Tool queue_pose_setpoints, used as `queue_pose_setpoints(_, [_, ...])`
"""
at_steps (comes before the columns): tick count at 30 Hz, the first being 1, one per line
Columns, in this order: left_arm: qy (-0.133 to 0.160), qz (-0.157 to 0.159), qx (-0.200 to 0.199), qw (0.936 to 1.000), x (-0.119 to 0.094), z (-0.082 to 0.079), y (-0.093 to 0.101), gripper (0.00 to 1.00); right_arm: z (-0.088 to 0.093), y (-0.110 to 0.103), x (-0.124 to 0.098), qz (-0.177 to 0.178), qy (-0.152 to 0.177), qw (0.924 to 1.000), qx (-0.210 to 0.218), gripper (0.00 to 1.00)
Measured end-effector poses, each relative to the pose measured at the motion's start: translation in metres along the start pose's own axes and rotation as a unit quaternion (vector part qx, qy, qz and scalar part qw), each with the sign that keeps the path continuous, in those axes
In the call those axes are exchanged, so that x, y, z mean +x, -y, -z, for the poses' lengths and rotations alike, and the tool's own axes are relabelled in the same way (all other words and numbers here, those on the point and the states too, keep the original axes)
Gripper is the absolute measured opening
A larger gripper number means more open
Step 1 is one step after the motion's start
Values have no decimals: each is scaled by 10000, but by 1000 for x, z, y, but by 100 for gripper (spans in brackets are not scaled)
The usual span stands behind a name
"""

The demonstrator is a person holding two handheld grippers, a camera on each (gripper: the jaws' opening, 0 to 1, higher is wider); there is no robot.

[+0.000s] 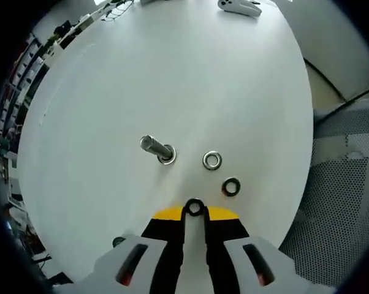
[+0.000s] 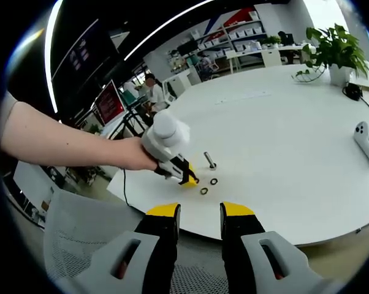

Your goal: Place the washer onto the threaded stud by aligning its center hole with the stud, sliding it down to the base, and recovering from edge contact or off-axis alignment until the washer reaches the visible bottom stop.

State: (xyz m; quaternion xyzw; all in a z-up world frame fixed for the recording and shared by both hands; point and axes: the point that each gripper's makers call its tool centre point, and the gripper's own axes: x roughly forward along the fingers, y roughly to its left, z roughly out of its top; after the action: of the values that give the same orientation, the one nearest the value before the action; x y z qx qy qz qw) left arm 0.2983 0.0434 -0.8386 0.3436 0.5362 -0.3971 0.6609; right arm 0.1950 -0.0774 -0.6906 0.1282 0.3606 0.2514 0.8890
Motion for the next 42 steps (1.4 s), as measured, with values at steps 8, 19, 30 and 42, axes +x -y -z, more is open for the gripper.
queue_pose_setpoints(8, [-10,-26,1,10000,-1,0,0,8,0,0,-1,1,0,10000,6,28])
queue_pose_setpoints(19, [-45,-69,56,10000,-6,7,-2,8,0,0,-1,-7,9,10000,7,28])
queue_pose_setpoints(30, [565,-161,-99,9982,-40,-24,-21,8,0,0,-1,-27,20,10000,3,28])
queue_pose_setpoints(42, [885,-261,120,9957,-59,-57,-27,8,0,0,0,-26,0,10000,-8,28])
